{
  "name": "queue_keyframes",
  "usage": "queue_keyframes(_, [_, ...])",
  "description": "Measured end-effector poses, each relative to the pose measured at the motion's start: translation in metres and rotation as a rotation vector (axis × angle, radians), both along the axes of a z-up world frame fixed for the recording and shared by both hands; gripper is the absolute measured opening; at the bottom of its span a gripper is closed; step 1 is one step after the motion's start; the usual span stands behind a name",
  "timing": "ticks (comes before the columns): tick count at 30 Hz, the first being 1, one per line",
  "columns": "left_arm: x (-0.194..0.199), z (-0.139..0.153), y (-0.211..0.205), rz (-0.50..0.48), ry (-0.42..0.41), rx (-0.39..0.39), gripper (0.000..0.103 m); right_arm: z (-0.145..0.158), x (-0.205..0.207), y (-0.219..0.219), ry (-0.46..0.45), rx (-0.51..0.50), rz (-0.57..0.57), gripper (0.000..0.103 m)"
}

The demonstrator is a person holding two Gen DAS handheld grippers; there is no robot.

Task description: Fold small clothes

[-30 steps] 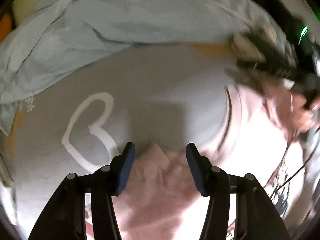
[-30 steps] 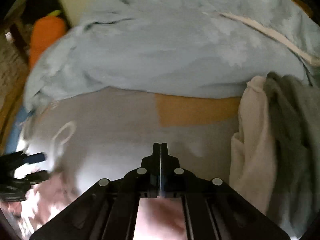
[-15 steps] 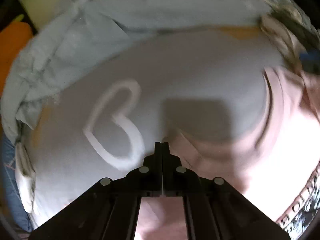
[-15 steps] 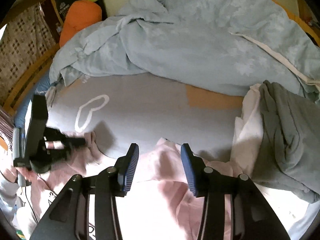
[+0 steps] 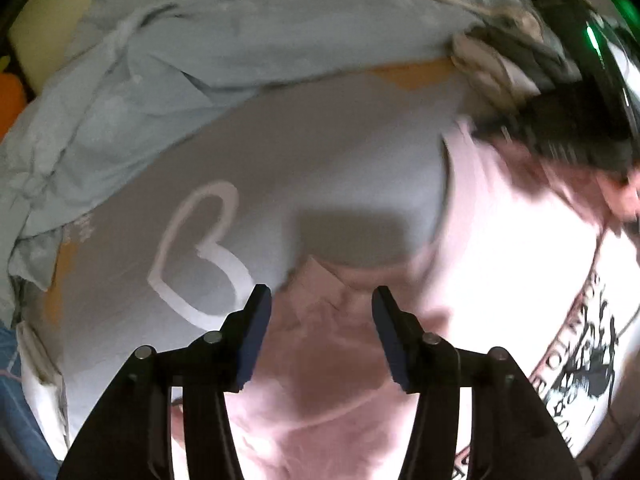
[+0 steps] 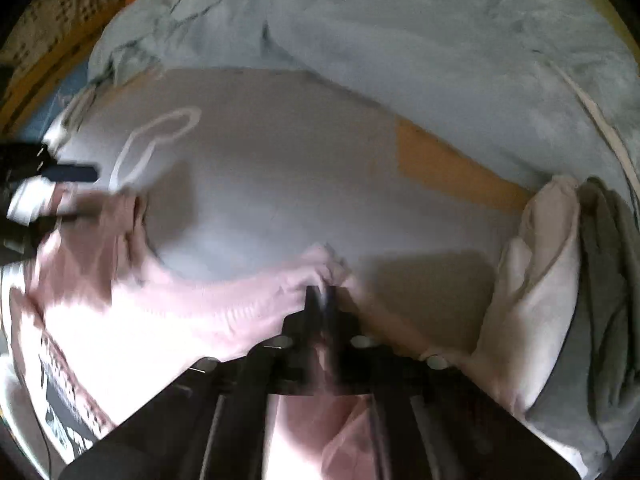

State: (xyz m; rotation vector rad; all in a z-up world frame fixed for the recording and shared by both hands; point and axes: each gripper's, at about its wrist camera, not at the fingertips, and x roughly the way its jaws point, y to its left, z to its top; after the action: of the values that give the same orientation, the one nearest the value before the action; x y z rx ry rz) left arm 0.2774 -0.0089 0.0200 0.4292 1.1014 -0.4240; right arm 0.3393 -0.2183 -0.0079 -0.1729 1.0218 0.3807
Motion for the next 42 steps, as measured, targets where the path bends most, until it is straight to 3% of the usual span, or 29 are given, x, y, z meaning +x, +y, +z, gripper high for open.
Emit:
queue_keyframes(4, [0.007, -0.021, -0.001, 0.017, 0.043, 0.045, 0.052, 0.004, 0.007, -0.005, -0.047, 0.014, -0.073, 0.000])
queue_keyframes(8, [0.016, -0.041, -0.002, 0.029, 0.072, 0.035, 0.048, 0.002, 0.013, -0.008, -0.043, 0.007, -0.103, 0.000])
queue_keyframes(10, [0.018, -0.042, -0.002, 0.030, 0.080, -0.014, 0.019, 0.001, 0.011, -0.007, -0.032, -0.003, -0.083, 0.000])
queue_keyframes(11, [0.017, -0.042, -0.002, 0.022, 0.080, -0.032, 0.013, 0.001, 0.006, -0.007, -0.039, -0.017, -0.071, 0.000])
queue_keyframes(15, [0.015, -0.031, -0.005, 0.025, -0.024, -0.014, 0.007, 0.003, -0.003, -0.011, -0.058, -0.012, -0.065, 0.000])
queue_keyframes(21, [0.041, -0.009, 0.015, 0.147, -0.041, -0.129, 0.006, 0.012, 0.000, -0.016, -0.101, 0.048, -0.102, 0.000])
queue_keyframes(26, [0.059, -0.028, 0.014, 0.162, -0.027, -0.069, 0.007, 0.007, 0.016, -0.003, -0.127, 0.002, -0.140, 0.000])
queue_keyframes(30, [0.075, -0.041, 0.023, 0.256, -0.132, 0.070, 0.007, -0.005, 0.036, 0.001, -0.177, -0.104, -0.241, 0.000])
queue_keyframes(32, [0.075, -0.036, 0.033, 0.303, -0.165, 0.051, 0.007, -0.005, 0.039, -0.007, -0.193, -0.098, -0.287, 0.000])
queue_keyframes(34, [0.061, -0.019, 0.040, 0.340, -0.262, 0.015, 0.010, 0.006, 0.029, -0.020, -0.217, 0.003, -0.297, 0.000])
queue_keyframes(35, [0.052, -0.010, 0.041, 0.342, -0.323, 0.014, 0.013, 0.014, 0.020, -0.025, -0.232, 0.060, -0.286, 0.000])
queue_keyframes(37, [0.024, 0.013, 0.035, 0.335, -0.457, 0.008, 0.036, 0.029, 0.003, -0.027, -0.237, 0.131, -0.215, 0.000])
queue_keyframes(38, [0.009, 0.024, 0.034, 0.319, -0.474, -0.053, 0.037, 0.034, -0.005, -0.025, -0.201, 0.164, -0.153, 0.000])
queue_keyframes(40, [-0.010, 0.034, 0.028, 0.282, -0.412, -0.178, 0.038, 0.037, -0.019, -0.015, -0.084, 0.246, -0.016, 0.001])
queue_keyframes(42, [-0.029, 0.029, 0.013, 0.252, -0.324, -0.221, 0.038, 0.030, -0.033, 0.002, 0.012, 0.224, 0.056, 0.001])
